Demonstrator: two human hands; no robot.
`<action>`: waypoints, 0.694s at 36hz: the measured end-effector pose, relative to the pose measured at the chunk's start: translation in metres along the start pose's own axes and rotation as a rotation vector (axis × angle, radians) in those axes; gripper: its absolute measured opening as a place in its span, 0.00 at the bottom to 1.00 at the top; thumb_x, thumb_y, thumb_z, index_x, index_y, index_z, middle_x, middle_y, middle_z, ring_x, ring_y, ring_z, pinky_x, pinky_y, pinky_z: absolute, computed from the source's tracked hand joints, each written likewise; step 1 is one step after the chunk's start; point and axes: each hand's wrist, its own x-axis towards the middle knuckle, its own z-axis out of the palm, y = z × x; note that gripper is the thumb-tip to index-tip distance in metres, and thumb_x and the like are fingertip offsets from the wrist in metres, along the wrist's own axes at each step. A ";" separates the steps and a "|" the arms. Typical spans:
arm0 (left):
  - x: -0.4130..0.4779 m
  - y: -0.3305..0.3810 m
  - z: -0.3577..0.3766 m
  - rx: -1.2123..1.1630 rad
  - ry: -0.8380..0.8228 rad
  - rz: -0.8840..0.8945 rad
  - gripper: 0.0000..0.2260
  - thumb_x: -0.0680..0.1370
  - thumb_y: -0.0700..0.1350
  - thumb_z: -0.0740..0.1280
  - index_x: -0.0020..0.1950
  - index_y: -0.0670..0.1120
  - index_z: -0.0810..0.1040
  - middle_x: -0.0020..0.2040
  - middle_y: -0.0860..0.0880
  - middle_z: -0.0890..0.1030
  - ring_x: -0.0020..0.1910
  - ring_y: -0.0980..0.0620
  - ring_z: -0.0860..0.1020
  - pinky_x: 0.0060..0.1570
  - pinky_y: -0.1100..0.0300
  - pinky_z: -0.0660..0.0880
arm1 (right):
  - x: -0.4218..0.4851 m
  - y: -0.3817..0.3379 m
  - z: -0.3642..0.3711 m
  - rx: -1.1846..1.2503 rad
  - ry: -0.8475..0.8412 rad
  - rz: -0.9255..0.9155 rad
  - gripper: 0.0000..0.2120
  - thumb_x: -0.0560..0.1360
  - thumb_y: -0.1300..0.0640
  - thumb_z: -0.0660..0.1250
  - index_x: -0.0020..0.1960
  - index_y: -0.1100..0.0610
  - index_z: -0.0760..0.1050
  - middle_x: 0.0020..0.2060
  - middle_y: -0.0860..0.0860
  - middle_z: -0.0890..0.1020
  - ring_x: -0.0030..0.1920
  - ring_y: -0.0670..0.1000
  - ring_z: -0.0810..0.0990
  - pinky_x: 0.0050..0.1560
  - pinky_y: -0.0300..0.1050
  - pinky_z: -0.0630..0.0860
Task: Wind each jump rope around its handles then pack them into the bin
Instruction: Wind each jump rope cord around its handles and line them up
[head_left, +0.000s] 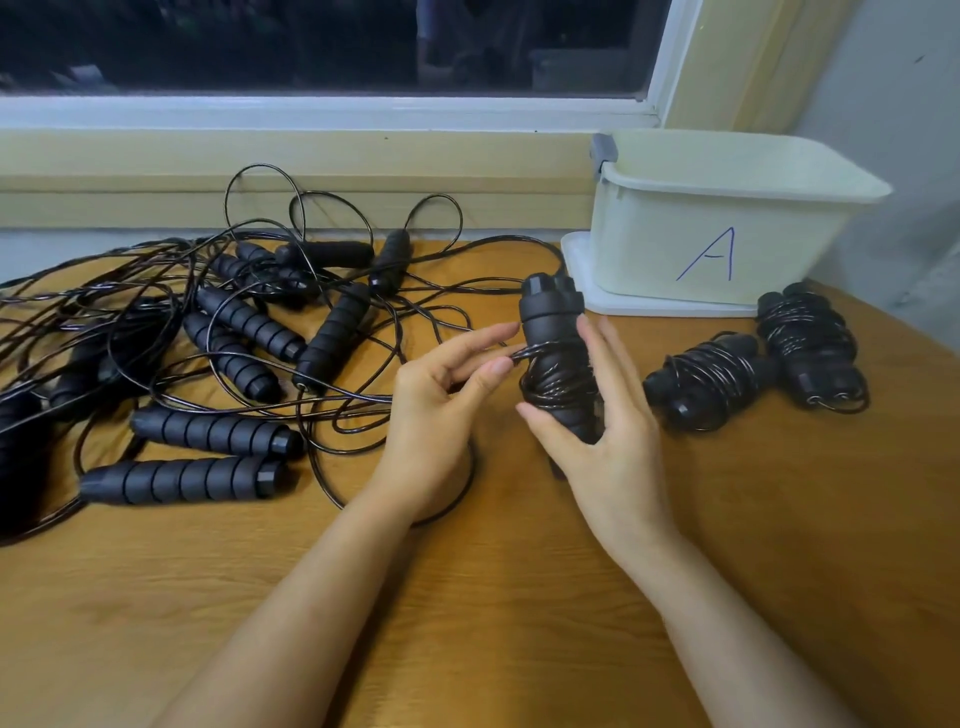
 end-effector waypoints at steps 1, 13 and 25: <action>0.000 -0.001 0.000 -0.003 0.000 -0.008 0.13 0.78 0.42 0.65 0.62 0.48 0.77 0.51 0.58 0.85 0.57 0.59 0.81 0.59 0.67 0.73 | 0.000 0.001 0.000 0.043 0.005 0.014 0.37 0.73 0.54 0.75 0.77 0.52 0.62 0.76 0.53 0.65 0.77 0.46 0.61 0.75 0.42 0.62; 0.007 -0.010 -0.009 -0.099 -0.170 -0.224 0.28 0.77 0.47 0.62 0.76 0.41 0.65 0.68 0.48 0.77 0.67 0.59 0.74 0.64 0.68 0.71 | -0.003 -0.013 -0.003 0.401 -0.180 0.088 0.30 0.75 0.57 0.69 0.74 0.45 0.62 0.65 0.30 0.74 0.70 0.38 0.70 0.68 0.34 0.67; 0.006 -0.004 -0.010 -0.205 -0.169 -0.290 0.20 0.77 0.46 0.63 0.68 0.39 0.73 0.54 0.48 0.83 0.55 0.55 0.80 0.54 0.65 0.74 | -0.002 -0.004 0.000 0.313 -0.222 0.074 0.30 0.78 0.44 0.64 0.77 0.40 0.59 0.77 0.46 0.62 0.78 0.46 0.57 0.78 0.51 0.58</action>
